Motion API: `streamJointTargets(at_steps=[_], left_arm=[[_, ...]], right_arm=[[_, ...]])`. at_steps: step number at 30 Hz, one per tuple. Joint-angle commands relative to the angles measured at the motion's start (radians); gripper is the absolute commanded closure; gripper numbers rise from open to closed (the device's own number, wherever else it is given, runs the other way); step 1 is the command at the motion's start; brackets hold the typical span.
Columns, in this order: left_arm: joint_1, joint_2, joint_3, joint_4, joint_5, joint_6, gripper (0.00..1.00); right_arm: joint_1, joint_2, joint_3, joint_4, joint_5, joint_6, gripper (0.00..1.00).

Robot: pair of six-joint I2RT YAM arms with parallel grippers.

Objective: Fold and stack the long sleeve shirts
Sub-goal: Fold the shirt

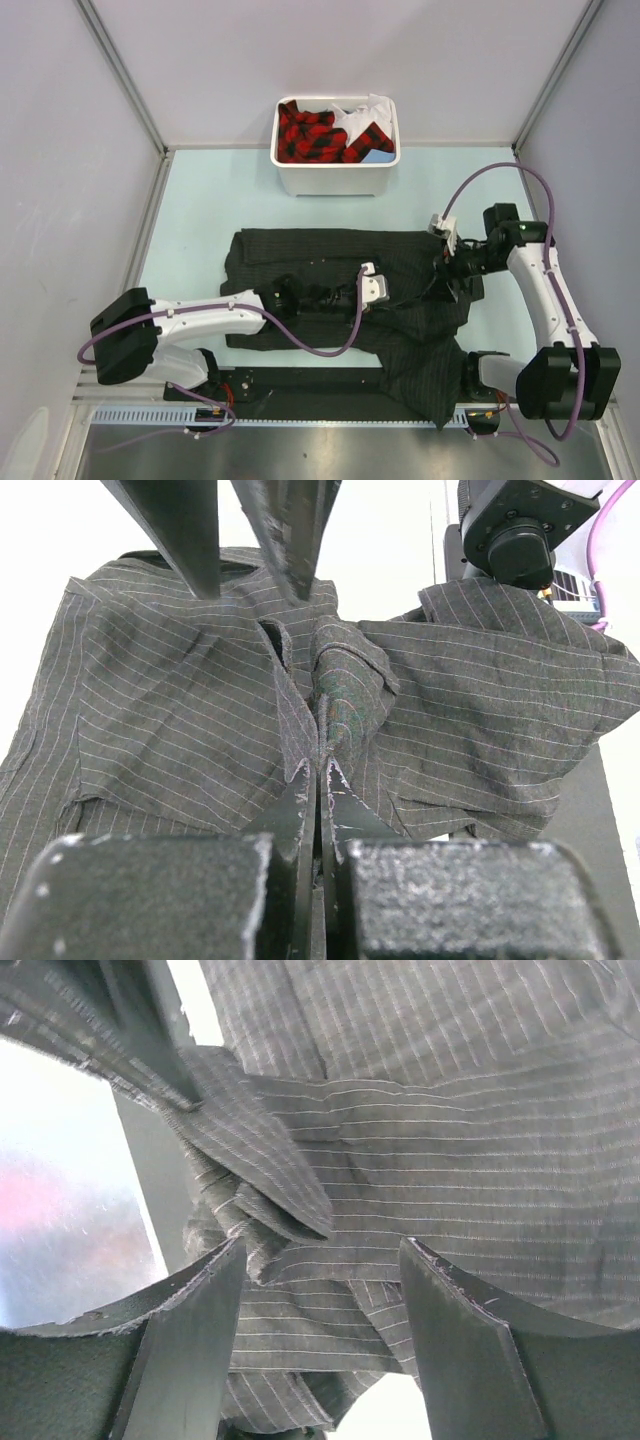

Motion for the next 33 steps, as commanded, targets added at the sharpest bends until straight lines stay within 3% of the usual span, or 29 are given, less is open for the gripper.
streamJointTargets(at_steps=[1, 9, 13, 16, 17, 19, 20, 22, 23, 27, 33], left_arm=[[0.004, -0.012, -0.004, 0.056, 0.034, -0.011, 1.0], [0.004, -0.001, 0.002, 0.073, 0.051, -0.011, 1.0], [0.004, -0.004, -0.001, 0.07, 0.053, 0.001, 1.0], [0.004, -0.006, -0.007, 0.068, 0.054, 0.017, 1.0], [0.004, -0.006, -0.008, 0.065, 0.05, 0.017, 1.0], [0.004, -0.007, -0.01, 0.059, 0.039, 0.024, 1.0], [0.004, -0.01, -0.01, 0.055, 0.028, 0.023, 1.0], [0.009, -0.041, -0.007, 0.026, -0.018, 0.012, 0.82], [0.026, -0.055, -0.004, 0.015, -0.033, -0.009, 0.65], [0.055, -0.134, 0.028, -0.074, -0.053, -0.107, 0.36], [0.055, -0.112, 0.116, -0.143, -0.035, -0.157, 0.24]], right_arm=[[0.071, -0.082, -0.024, 0.005, 0.015, -0.088, 0.33], [0.194, -0.102, -0.107, 0.24, 0.092, 0.053, 0.37], [0.209, -0.082, -0.104, 0.258, 0.103, 0.05, 0.41], [0.209, -0.087, -0.092, 0.235, 0.095, 0.028, 0.54], [0.211, -0.094, -0.088, 0.228, 0.092, 0.024, 0.65], [0.212, -0.104, -0.066, 0.206, 0.077, 0.013, 0.78], [0.212, -0.114, -0.057, 0.185, 0.07, 0.007, 0.97], [0.212, -0.134, -0.039, 0.176, 0.058, 0.016, 1.0], [0.215, -0.159, -0.038, 0.169, 0.057, 0.015, 1.0], [0.234, -0.211, -0.046, 0.172, 0.064, 0.033, 1.0], [0.255, -0.243, -0.052, 0.183, 0.067, 0.056, 1.0]])
